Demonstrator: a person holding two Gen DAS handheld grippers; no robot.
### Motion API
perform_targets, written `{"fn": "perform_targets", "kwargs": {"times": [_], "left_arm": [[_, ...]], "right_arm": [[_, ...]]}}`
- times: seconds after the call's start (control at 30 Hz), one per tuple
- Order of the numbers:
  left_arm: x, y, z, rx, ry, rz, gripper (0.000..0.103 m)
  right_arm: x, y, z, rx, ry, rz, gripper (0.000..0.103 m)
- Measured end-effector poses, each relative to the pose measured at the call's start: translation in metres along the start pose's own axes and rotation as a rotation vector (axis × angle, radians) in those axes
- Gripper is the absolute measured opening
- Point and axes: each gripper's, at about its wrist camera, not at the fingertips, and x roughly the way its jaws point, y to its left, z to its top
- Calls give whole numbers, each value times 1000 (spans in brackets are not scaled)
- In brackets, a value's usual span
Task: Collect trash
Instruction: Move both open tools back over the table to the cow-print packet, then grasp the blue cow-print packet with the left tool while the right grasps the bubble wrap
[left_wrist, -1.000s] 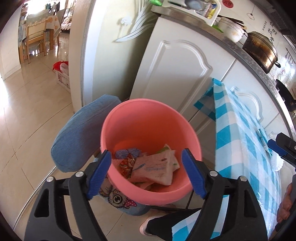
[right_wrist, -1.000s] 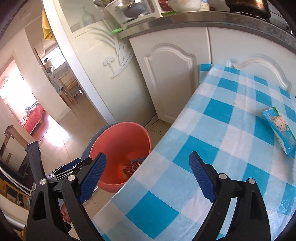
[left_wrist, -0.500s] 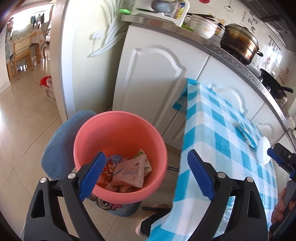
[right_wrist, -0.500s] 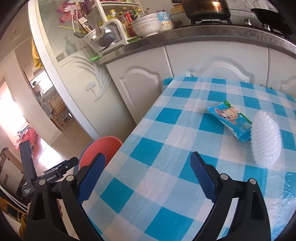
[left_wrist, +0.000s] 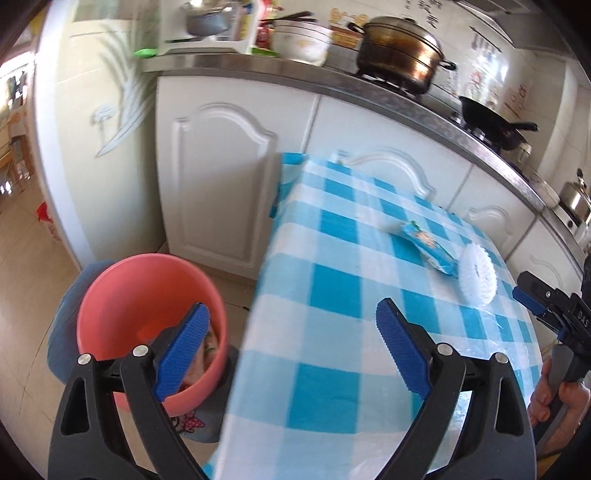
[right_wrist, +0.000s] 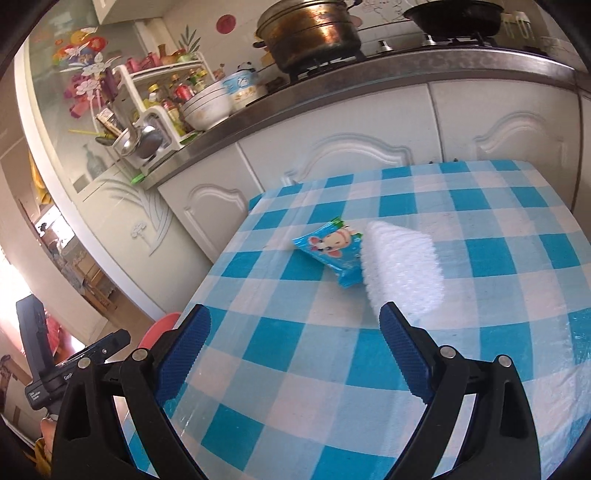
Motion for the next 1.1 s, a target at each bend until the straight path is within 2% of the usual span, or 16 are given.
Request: {"fn": "perform_targets", "kwargs": {"times": [0.2, 0.33, 0.47, 0.6, 0.9, 1.1], "left_arm": [[18, -49, 4, 42, 46, -87, 93], [38, -78, 8, 33, 89, -154, 93], [62, -99, 16, -5, 129, -192, 93], [83, -110, 27, -47, 161, -209, 93], [132, -140, 57, -127, 224, -254, 93], [174, -160, 67, -154, 304, -211, 93]], "right_arm": [[-12, -45, 4, 70, -24, -66, 92], [-9, -70, 3, 111, -6, -104, 92], [2, -78, 3, 103, 13, -106, 92], [14, -75, 6, 62, 28, -101, 92], [43, -85, 17, 64, 87, -57, 92], [56, -84, 16, 45, 110, -36, 92]]}}
